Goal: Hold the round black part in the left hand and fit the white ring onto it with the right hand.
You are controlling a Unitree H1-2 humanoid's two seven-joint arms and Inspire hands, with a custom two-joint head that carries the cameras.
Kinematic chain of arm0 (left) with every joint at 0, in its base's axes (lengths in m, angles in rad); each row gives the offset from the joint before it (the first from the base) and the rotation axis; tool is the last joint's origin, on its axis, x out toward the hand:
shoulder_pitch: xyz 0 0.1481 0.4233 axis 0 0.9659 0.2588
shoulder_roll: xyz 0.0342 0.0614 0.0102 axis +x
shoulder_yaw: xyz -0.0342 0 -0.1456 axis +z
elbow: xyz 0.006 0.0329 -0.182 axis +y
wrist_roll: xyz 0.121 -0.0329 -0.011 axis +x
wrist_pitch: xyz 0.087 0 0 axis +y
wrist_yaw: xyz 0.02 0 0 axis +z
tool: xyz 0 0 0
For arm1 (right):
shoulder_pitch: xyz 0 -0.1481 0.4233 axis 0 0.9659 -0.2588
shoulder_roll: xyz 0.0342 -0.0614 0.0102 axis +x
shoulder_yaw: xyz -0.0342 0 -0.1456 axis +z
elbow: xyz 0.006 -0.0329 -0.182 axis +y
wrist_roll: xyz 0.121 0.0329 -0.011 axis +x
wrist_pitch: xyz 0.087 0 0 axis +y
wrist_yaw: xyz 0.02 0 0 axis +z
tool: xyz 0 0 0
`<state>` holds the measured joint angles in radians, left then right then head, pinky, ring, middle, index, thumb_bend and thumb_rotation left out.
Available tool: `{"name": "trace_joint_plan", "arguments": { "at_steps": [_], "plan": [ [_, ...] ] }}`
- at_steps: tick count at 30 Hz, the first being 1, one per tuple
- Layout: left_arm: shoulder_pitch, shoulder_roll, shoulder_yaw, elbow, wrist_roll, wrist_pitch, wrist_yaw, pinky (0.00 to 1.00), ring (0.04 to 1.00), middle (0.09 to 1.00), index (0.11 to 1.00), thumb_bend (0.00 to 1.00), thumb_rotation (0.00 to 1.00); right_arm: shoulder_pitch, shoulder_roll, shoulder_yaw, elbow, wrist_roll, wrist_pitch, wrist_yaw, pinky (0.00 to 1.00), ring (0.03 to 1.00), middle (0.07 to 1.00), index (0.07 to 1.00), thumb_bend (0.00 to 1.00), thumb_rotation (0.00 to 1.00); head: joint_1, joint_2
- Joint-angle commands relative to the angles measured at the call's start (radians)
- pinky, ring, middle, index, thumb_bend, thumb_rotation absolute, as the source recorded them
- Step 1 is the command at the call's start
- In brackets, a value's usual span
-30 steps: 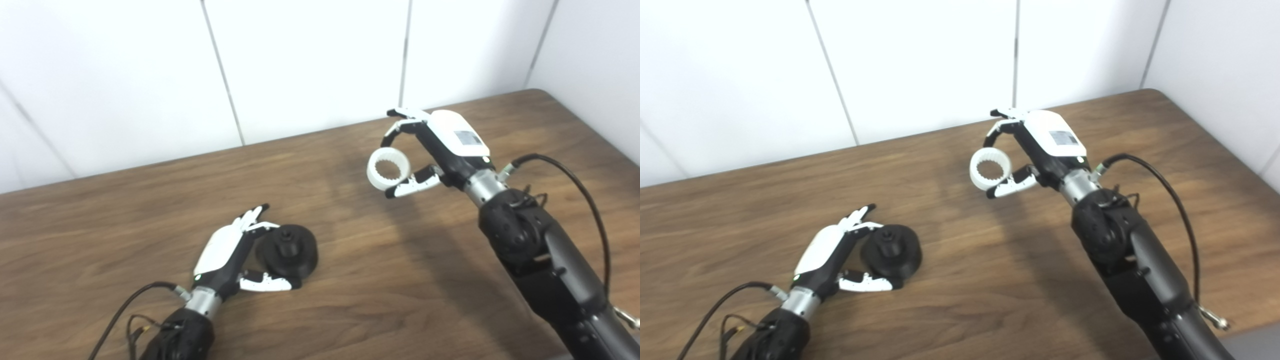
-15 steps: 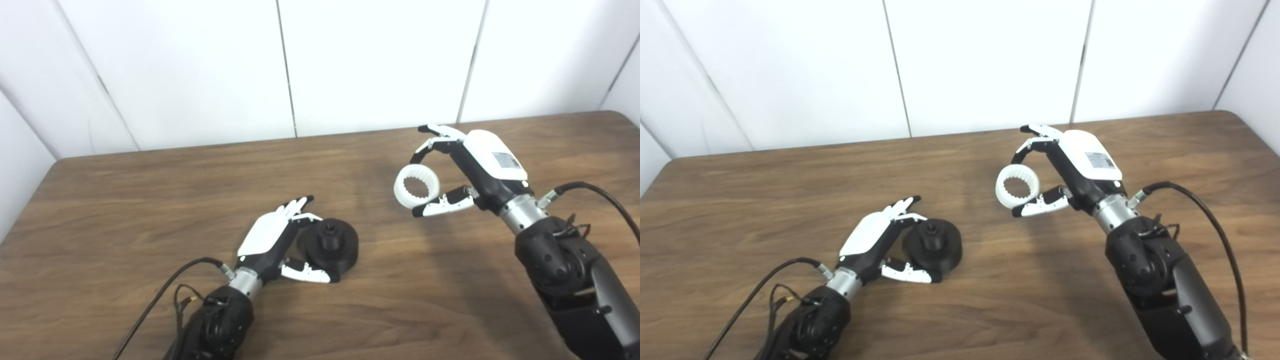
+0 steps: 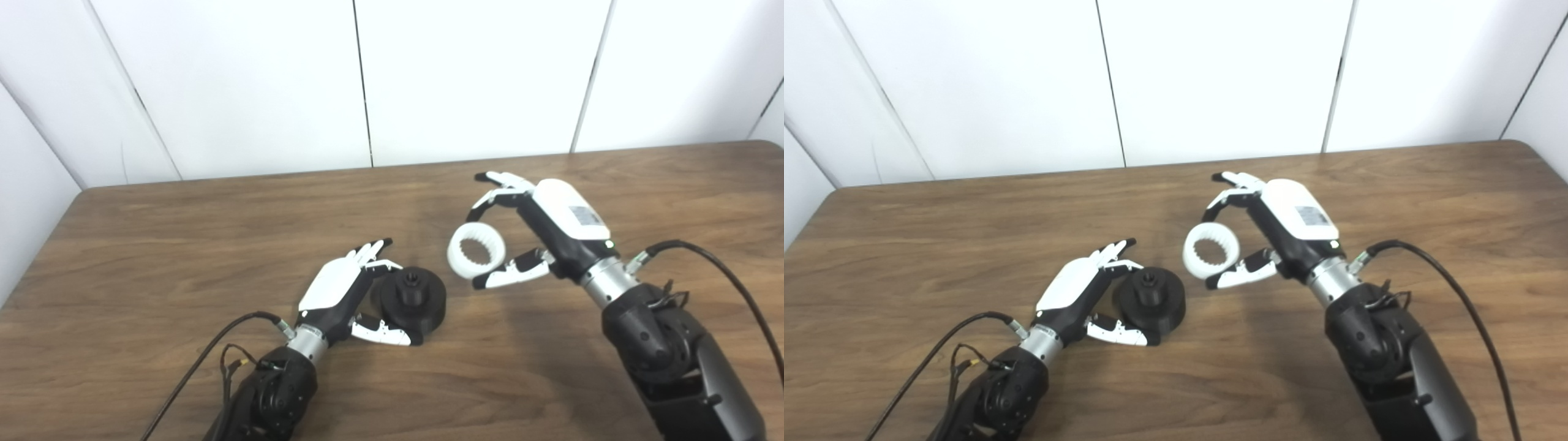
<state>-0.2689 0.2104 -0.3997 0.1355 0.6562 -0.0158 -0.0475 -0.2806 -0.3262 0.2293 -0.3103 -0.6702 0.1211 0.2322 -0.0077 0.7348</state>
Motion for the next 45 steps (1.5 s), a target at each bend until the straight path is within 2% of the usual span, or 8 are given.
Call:
{"name": "trace_joint_plan", "arguments": {
  "at_steps": [1,12,30,45],
  "plan": [
    [-0.005,0.008,-0.013,0.003,0.042,0.028,-0.018,1.0,1.0,1.0,0.667,0.96,0.37,-0.033,0.017,0.008,-0.029,-0.004,-0.021,-0.005,0.87,0.923,0.9,0.597,0.78,0.21,-0.001,0.001],
    [-0.006,0.005,-0.015,0.006,0.044,0.026,-0.013,1.0,1.0,1.0,0.665,0.97,0.38,-0.047,0.074,0.066,-0.015,-0.047,-0.014,0.016,0.84,0.915,0.893,0.597,0.78,0.24,0.001,0.004],
    [-0.002,-0.005,-0.016,0.0,0.035,0.027,-0.016,1.0,1.0,1.0,0.664,0.97,0.37,-0.086,0.1,0.089,0.097,-0.058,-0.045,0.001,0.84,0.919,0.899,0.607,0.77,0.27,0.008,0.008],
    [-0.002,-0.01,-0.016,-0.001,0.031,0.031,-0.021,1.0,1.0,1.0,0.667,0.96,0.37,-0.104,0.118,0.109,0.133,-0.064,-0.052,0.0,0.84,0.917,0.897,0.608,0.76,0.28,0.012,0.012]
  ]
}}
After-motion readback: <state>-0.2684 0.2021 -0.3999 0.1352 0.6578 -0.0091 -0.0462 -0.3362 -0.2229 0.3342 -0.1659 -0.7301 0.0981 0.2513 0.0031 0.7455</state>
